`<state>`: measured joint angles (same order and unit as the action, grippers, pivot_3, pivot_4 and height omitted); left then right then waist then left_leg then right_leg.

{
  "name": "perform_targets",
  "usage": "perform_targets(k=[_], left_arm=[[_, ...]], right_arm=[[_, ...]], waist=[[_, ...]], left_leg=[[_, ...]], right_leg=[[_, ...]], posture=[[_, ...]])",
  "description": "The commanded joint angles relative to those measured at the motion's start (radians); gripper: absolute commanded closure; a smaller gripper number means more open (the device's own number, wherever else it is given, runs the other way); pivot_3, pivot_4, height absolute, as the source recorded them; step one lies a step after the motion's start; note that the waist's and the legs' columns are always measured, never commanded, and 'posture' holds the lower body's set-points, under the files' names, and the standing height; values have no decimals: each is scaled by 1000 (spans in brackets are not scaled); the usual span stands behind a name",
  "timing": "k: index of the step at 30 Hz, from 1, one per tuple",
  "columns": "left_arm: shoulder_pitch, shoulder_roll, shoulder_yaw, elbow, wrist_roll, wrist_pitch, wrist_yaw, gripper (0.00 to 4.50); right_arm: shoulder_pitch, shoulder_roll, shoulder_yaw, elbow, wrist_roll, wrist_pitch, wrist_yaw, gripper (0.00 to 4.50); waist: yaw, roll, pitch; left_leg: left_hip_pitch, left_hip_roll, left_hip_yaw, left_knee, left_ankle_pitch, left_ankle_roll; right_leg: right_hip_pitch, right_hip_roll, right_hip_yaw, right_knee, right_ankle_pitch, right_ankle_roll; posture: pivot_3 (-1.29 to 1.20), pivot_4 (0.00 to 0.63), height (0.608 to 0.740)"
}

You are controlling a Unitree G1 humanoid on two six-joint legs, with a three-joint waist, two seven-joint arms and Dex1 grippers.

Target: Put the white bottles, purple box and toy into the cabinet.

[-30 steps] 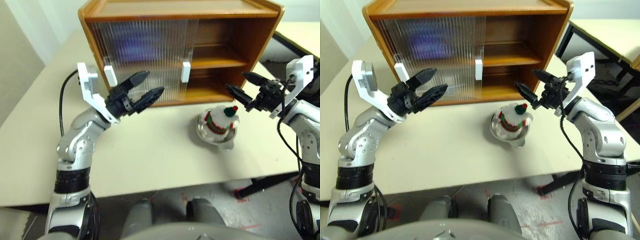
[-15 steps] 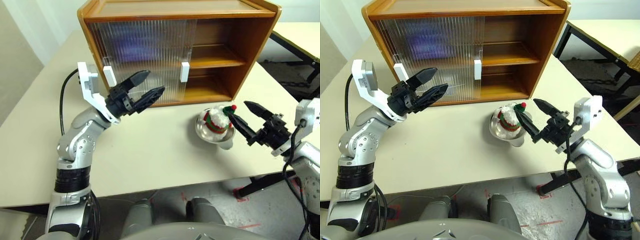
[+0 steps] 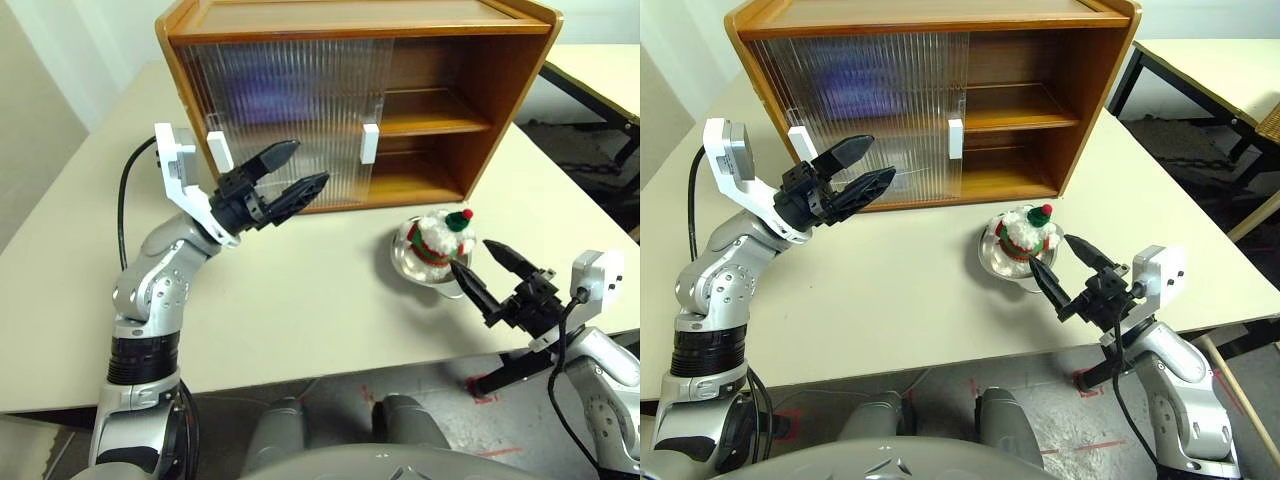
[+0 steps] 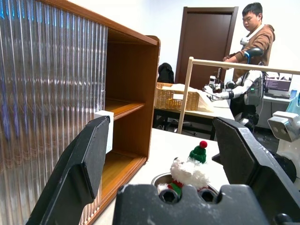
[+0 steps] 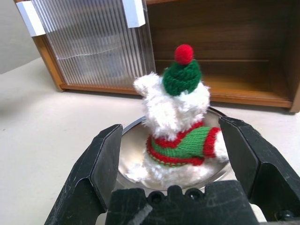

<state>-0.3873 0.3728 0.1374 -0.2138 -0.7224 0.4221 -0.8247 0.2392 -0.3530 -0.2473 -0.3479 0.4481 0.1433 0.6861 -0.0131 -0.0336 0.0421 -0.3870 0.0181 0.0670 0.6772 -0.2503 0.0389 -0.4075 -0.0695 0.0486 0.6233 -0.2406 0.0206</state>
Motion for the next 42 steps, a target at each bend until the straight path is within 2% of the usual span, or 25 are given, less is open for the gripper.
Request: perform_targets(k=[1,22,24,26,35,42], left_arm=[[-13,8,-5,1,-2,11,8,0],[-28,17,8,-21,-13,26,36,0],[-32,16,10,-19,-15,27,38,0],[-36,15,11,-18,-15,27,39,0],[-37,15,16,-25,-23,35,46,0],[-40,15,11,-17,-19,29,41,0]], right_arm=[[-39,14,40,40,-21,-14,-23,49],[-141,43,93,191,-57,-58,-60,49],[-141,41,88,204,-55,-66,-54,420],[-139,38,84,221,-52,-76,-45,1002],[-164,25,61,357,-44,-156,17,4487],[-195,16,47,455,-30,-231,68,4487]], waist=[[-1,0,0],[4,0,0],[4,0,0],[4,0,0],[4,0,0],[3,-1,0]], left_leg=[[0,0,0,0,0,0],[0,0,0,0,0,0],[0,0,0,0,0,0],[0,0,0,0,0,0],[0,-1,0,0,0,0],[1,-1,0,1,0,1]], right_leg=[[0,0,0,0,0,0],[0,0,0,1,1,3],[0,0,0,1,1,3],[0,0,0,1,2,3],[0,0,0,1,2,4],[1,0,0,1,3,4]], posture=[[19,0,740],[47,0,740],[47,0,740],[50,0,740],[55,0,740],[47,0,740]])
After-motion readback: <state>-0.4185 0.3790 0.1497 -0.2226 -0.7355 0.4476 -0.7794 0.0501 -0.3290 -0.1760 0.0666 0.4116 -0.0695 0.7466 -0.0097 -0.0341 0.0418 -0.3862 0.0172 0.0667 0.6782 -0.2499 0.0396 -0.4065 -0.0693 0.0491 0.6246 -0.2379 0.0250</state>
